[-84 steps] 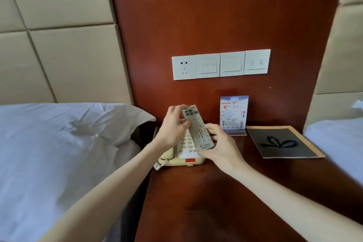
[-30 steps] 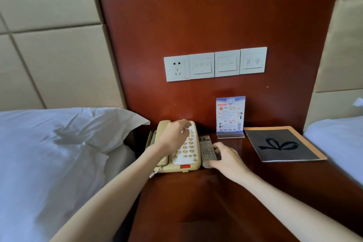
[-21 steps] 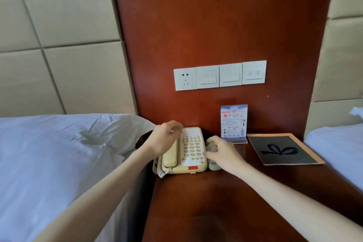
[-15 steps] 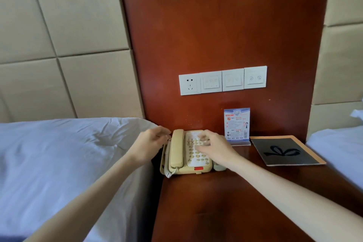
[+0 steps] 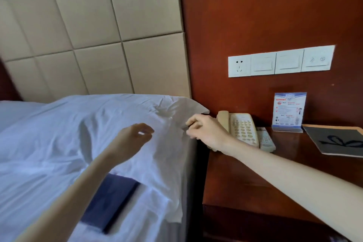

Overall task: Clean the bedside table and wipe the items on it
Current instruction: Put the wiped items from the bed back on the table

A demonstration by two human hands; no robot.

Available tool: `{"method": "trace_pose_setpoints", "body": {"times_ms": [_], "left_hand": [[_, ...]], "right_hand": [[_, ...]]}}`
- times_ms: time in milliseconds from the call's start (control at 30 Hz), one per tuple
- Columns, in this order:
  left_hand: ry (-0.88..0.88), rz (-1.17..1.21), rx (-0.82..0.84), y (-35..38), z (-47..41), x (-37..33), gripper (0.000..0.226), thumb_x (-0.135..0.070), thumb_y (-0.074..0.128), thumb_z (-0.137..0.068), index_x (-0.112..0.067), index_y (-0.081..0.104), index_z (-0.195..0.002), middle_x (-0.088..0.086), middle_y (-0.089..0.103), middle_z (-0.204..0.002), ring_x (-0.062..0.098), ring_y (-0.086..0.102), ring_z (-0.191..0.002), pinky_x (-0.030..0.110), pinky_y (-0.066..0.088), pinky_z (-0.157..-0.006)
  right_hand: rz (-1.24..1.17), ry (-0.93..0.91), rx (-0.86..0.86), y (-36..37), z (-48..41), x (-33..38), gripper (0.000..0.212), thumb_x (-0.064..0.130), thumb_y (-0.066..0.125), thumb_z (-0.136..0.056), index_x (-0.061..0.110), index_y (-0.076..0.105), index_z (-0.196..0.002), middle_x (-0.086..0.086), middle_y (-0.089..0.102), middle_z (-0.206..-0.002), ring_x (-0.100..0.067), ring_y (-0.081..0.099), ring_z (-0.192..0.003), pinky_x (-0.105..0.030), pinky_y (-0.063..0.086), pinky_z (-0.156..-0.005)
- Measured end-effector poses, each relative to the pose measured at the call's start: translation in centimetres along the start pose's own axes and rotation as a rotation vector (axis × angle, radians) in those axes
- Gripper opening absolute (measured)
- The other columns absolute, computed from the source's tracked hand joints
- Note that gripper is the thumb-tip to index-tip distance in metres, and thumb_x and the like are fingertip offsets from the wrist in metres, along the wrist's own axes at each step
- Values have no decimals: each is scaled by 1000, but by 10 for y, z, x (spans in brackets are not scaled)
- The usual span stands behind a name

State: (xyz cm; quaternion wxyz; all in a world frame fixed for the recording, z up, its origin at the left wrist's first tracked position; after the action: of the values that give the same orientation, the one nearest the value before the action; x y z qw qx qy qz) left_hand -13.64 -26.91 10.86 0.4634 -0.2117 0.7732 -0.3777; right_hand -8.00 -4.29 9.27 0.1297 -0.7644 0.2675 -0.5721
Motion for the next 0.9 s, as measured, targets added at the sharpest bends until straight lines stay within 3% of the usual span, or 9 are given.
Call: {"method": "trace_pose_setpoints", "body": {"times_ms": [67, 233, 433, 567, 633, 800, 900], "left_hand": [[-87, -25, -32, -18, 11, 23, 18, -14, 55, -93, -22, 66, -105, -2, 66, -102, 18, 62, -94, 24, 44, -66], [-290, -100, -90, -48, 44, 81, 13, -19, 58, -92, -21, 67, -102, 3, 67, -99, 21, 61, -85, 24, 42, -60], [-409, -180, -129, -47, 71, 139, 22, -20, 62, -89, -13, 65, -109, 6, 66, -108, 20, 58, -92, 23, 35, -75], [-482, -240, -63, -46, 70, 160, 34, -28, 60, -90, -7, 58, -118, 10, 62, -117, 25, 57, -105, 27, 36, -79], [-525, -258, -34, -44, 71, 168, 36, -30, 58, -91, -8, 56, -119, 11, 61, -118, 26, 56, -105, 28, 37, -80], [-566, -272, -41, -43, 73, 175, 17, -26, 58, -89, -10, 56, -82, 13, 60, -84, 23, 52, -79, 31, 36, -72], [-606, -68, -96, -46, 76, 179, 20, -22, 61, -87, -6, 58, -76, 13, 55, -76, 23, 52, -72, 33, 39, -68]], "right_hand": [[-4, -39, 77, 24, 2, 11, 16, 18, 67, -84, 17, 63, -99, -4, 69, -86, -10, 64, -71, -20, 49, -68], [-17, -79, 252, 86, 8, 27, 19, 12, 67, -82, 11, 63, -101, -8, 68, -89, -18, 64, -79, -35, 53, -81], [73, -132, 439, 148, 19, 37, 33, 17, 69, -80, 12, 59, -111, 1, 63, -95, -13, 57, -84, -30, 49, -84], [242, -221, 530, 170, 30, 34, 47, 28, 70, -80, 17, 55, -123, -1, 58, -121, -17, 54, -110, -32, 44, -97], [291, -281, 509, 176, 33, 35, 50, 31, 71, -79, 18, 54, -124, -1, 56, -124, -18, 49, -114, -28, 40, -97], [307, -324, 479, 181, 32, 32, 52, 36, 74, -74, 21, 55, -120, 1, 55, -120, -17, 45, -110, -23, 36, -91], [297, -344, 471, 182, 32, 31, 54, 35, 76, -73, 21, 56, -121, 1, 55, -119, -16, 46, -109, -21, 35, -90]]}}
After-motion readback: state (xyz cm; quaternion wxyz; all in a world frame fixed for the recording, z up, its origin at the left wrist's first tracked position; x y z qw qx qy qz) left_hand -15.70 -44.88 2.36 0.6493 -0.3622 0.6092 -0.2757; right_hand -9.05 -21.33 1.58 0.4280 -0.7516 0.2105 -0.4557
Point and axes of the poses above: each hand's wrist, its own z-axis away from the middle knuckle, its own y-axis out of the palm, x = y × z, the point moved 2 cm from there along -z, towards the middle knuckle
